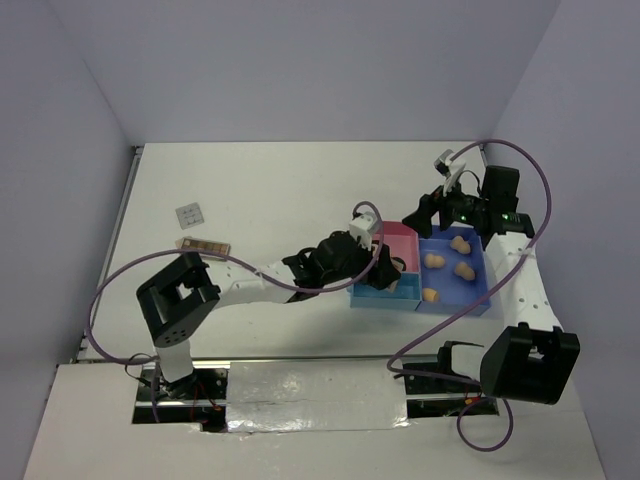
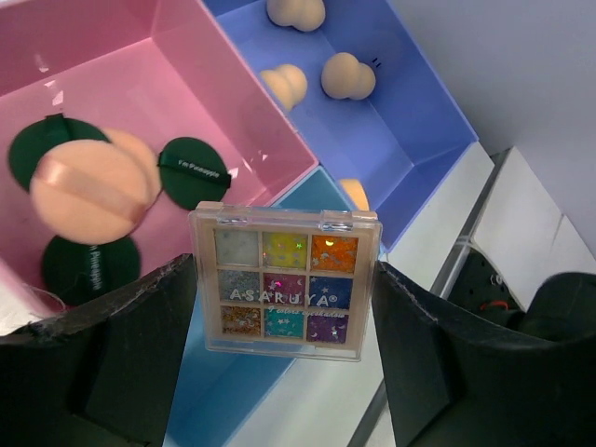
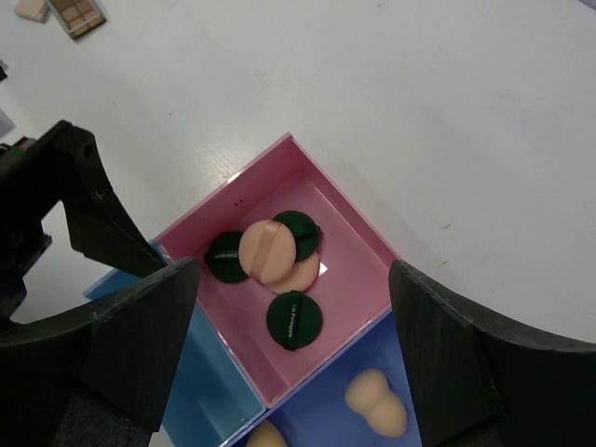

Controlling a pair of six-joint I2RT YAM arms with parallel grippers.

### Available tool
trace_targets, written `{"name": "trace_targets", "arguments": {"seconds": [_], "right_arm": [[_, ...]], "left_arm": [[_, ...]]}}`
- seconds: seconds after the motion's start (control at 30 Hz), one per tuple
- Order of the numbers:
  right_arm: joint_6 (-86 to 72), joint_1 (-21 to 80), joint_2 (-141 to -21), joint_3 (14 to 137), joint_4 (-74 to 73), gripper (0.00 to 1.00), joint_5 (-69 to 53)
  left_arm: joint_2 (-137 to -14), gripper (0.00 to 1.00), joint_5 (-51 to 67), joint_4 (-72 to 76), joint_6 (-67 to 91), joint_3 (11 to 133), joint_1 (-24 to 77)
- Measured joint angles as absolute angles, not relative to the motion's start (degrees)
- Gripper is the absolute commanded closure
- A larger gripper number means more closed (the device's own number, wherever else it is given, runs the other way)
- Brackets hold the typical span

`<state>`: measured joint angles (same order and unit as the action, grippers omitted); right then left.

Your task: Organize the makeup

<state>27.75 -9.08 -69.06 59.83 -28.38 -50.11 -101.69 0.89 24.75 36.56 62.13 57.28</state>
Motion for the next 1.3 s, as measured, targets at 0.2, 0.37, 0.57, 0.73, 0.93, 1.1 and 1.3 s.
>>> {"name": "trace_targets", "arguments": {"seconds": [0.2, 0.37, 0.57, 0.73, 0.93, 1.1, 1.3], "right_arm": [[27.70, -9.67, -68.34, 59.22, -28.36, 0.10, -50.43], [27.66, -9.80, -68.34, 58.57, -28.45, 0.10, -50.78], [27.68, -9.91, -68.20, 58.50, -28.51, 0.10, -51.29], [27.68, -10.13, -67.96, 58.50, -28.53, 0.10, -51.48], [27.73, -10.63, -67.59, 58.50, -28.56, 0.10, -51.77], [27.73, -10.92, -67.55, 58.50, -28.64, 0.09, -52.03], [27.75, -11.05, -67.55, 58.50, -28.73, 0.09, -52.62]], "left_arm": [[-104.88, 0.91, -5.41, 23.03, 38.02, 65.80, 59.88], [-107.39, 0.78, -10.48, 19.88, 38.30, 68.75, 60.97], [-109.38, 0.47, -16.05, 15.70, 39.62, 72.53, 62.96], [-110.39, 0.37, -18.74, 12.03, 39.72, 75.07, 64.16], [-110.34, 0.15, -19.40, 10.11, 40.71, 75.44, 64.60], [-108.55, 0.13, -19.51, 9.15, 40.82, 74.41, 64.93], [-104.84, 0.06, -19.68, 9.13, 40.80, 73.60, 65.08]]}}
